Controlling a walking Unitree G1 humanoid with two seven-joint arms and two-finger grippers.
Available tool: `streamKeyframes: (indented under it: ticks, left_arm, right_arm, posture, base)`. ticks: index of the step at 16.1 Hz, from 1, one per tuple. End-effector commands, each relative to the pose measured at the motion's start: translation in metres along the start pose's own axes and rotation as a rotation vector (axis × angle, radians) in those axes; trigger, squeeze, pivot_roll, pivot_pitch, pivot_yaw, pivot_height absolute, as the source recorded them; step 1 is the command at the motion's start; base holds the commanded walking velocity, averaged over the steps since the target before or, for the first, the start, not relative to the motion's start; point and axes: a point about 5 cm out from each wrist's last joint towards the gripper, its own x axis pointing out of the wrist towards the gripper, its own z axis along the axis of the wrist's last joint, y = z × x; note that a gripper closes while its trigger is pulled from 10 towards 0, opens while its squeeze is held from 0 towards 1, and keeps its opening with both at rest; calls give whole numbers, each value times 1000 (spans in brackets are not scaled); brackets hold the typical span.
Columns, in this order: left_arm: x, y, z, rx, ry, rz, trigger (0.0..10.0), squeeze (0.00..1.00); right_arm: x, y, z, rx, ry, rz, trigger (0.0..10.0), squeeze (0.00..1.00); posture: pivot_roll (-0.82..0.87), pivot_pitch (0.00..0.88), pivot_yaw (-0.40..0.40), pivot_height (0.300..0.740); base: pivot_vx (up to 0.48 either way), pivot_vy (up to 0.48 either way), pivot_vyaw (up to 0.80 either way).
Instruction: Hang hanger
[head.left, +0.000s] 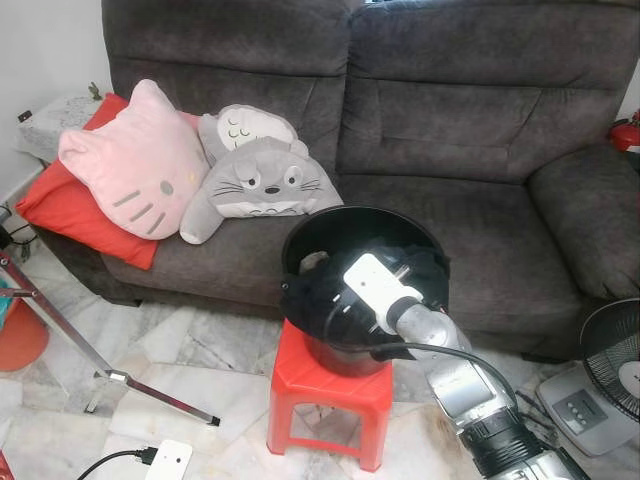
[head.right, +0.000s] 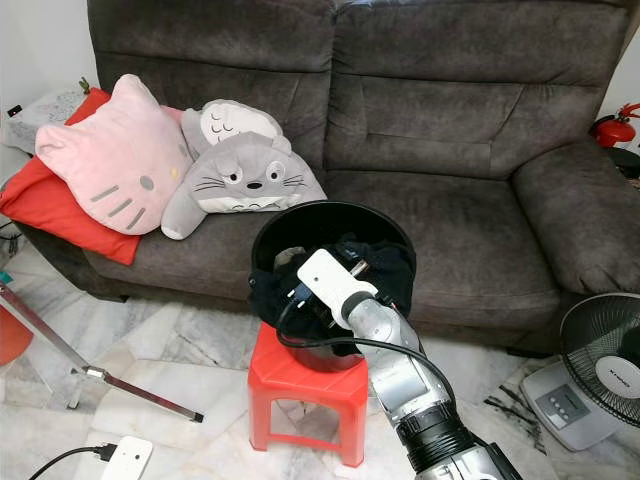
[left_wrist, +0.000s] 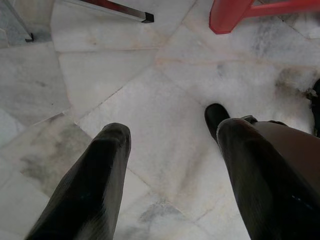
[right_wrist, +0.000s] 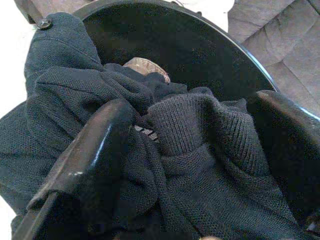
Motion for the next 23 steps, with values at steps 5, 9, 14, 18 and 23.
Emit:
streamKeyframes:
  ticks: [5,9,14,18,23]
  left_arm:
    - [-1,2,-5,19,26,-3,10000,0]
    - [-1,2,-5,16,24,-3,10000,0]
    - [-1,1,-4,18,24,-3,10000,0]
    - [-1,2,-4,21,24,-3,10000,0]
    - [-1,2,-5,20,26,0,10000,0]
  right_arm:
    - [1,-9,-1,8,13,-54,0,0]
    - [0,-11,-3,15,17,-76,0,0]
    - [-4,-17,-11,33,42,-135,0,0]
    - [-14,-32,-24,58,78,-245,0,0]
    - [-49,-58,-54,267,109,-536,0,0]
  posture:
    - [-126,0,10,740]
    - [-126,0,10,740]
    - [-128,0,10,740]
    - [-137,0,13,740]
    - [-142,0,12,740]
  base:
    - [0,0,0]
    - [0,0,0]
    - [0,0,0]
    - [0,0,0]
    - [0,0,0]
